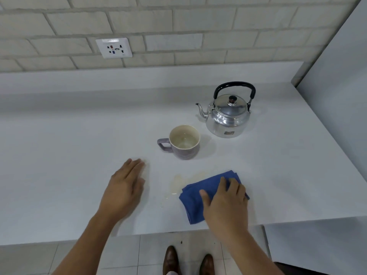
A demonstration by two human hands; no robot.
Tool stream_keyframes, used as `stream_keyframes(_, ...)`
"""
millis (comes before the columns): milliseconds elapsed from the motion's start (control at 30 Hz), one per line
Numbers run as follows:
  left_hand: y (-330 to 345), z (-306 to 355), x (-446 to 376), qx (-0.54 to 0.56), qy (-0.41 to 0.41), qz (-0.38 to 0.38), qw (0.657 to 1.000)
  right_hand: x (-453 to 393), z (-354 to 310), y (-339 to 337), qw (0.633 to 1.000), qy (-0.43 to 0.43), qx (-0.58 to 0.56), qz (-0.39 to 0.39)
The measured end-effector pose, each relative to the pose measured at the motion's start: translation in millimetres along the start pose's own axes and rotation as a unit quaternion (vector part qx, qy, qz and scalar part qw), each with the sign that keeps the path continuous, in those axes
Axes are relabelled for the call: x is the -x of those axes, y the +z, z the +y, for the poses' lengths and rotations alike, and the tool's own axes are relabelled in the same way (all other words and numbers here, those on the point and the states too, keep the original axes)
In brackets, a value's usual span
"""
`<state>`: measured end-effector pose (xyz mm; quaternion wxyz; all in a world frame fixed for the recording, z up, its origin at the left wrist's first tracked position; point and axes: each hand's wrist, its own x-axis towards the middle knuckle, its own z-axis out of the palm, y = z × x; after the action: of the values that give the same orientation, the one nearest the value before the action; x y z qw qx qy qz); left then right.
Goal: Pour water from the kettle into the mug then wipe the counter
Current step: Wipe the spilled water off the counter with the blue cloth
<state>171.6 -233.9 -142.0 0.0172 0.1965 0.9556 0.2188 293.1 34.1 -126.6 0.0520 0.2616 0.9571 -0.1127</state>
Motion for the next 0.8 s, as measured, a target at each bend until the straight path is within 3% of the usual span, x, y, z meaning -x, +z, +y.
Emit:
stream_keyframes(133,12,-19,8,-0.01,-0.024,-0.014,1.0,2,14,12,1.0,-0.004,0.014,-0.019)
stream_keyframes(300,18,-22,9,-0.043,-0.024,-0.016,0.999,-51,71,2,0.999,0.012,-0.046,-0.022)
stream_keyframes(433,19,-26,8,-0.054,-0.015,-0.026,0.998,-90,56,2,0.99,-0.008,-0.138,0.02)
stream_keyframes(633,18,-33,7,-0.058,0.008,-0.054,0.997,-71,6,25,0.972,-0.22,-0.086,-0.007)
stream_keyframes(800,9,-46,6,-0.072,0.047,-0.073,0.994,-31,35,34,0.944,-0.328,0.007,-0.033)
